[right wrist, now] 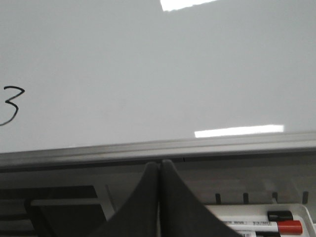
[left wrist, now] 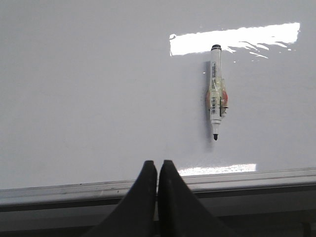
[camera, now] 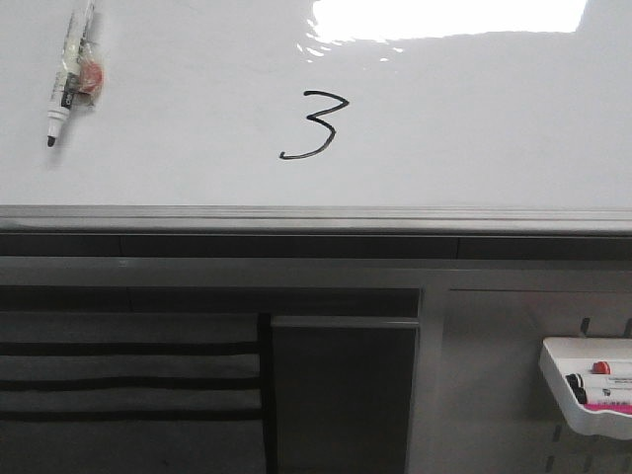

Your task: Write number 3 on whiteboard

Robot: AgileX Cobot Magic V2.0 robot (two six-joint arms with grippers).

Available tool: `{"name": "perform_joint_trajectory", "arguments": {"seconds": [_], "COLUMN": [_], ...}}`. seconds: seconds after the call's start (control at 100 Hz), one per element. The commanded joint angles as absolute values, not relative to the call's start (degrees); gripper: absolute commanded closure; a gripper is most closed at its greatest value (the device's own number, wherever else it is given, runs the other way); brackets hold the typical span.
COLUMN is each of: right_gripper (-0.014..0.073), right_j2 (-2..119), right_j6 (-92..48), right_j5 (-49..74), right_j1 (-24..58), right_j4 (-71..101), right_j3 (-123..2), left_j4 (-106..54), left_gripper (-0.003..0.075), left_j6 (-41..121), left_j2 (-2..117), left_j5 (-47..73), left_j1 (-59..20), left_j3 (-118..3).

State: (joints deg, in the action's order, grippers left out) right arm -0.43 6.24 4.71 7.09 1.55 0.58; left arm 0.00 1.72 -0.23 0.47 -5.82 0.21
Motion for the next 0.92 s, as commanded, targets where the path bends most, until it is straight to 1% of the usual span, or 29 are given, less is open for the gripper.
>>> {"name": "perform_joint_trajectory", "arguments": {"seconds": [0.0,0.09,0.91], "right_gripper": [0.0663,0.0663,0.0663], "right_j2": [-1.34,-1.34,-1.34], "right_j6": [5.34,5.34,5.34], "right_j5": [-3.06,-4.96,-4.84], "right_j1": [6.6,6.6,6.6], "right_j4": [2.1,2.1,2.1], "right_j3": [2.14,2.14,2.14], "left_j4": [0.0,0.0,0.0], "left_gripper": [0.0741,0.0741,0.0741], "left_j6": [1.16,1.16,1.16], "left_j2": [-1.87,-1.87,-1.87], "left_j5": [-4.01,-4.01,-4.01], "left_j1": [-5.46,-5.46,-5.46], "left_j3": [0.69,0.69,0.69]}}
